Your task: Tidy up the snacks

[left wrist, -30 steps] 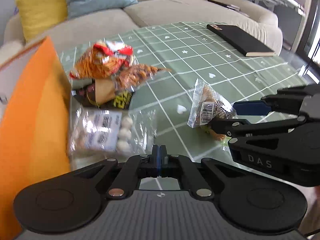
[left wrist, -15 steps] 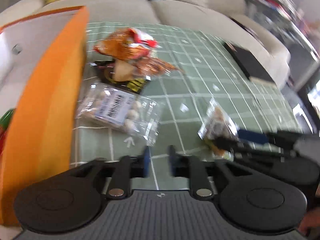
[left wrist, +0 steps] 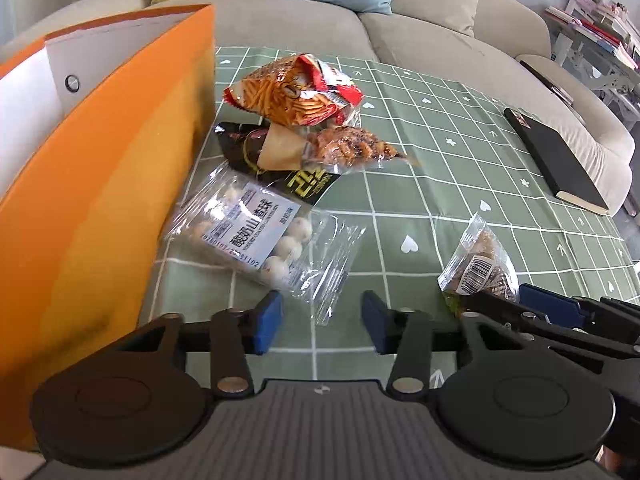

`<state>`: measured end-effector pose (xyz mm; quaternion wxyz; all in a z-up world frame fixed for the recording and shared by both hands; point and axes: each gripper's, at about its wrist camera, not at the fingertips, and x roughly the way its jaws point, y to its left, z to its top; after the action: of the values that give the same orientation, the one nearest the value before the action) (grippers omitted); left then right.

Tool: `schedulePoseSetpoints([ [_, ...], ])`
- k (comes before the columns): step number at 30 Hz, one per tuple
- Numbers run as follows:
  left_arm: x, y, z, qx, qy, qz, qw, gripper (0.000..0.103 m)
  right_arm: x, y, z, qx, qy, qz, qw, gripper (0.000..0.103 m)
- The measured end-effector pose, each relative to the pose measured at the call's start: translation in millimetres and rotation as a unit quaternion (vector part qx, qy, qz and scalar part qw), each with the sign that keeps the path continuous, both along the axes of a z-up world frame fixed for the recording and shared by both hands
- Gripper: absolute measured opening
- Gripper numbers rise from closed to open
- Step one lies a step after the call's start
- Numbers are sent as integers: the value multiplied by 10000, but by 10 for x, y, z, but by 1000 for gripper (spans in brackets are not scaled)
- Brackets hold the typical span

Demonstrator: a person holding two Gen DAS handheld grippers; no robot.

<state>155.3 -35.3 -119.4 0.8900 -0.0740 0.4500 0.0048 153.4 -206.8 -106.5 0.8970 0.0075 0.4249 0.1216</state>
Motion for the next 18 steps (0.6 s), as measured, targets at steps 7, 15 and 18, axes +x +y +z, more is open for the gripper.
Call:
schedulePoseSetpoints([
  [7,-8,-16,-23,82,-147,-166,9997,5,48,-37,-30,79,-102,23,9999,35],
  [15,-189,-62,22,-228,77,-1130,9933,2,41,-49,1,-7,-23,77,10000,35],
  [18,-284,-92,59,-306,233,-1593,9865,1,21,-67,29,-36,128,86,9999,35],
])
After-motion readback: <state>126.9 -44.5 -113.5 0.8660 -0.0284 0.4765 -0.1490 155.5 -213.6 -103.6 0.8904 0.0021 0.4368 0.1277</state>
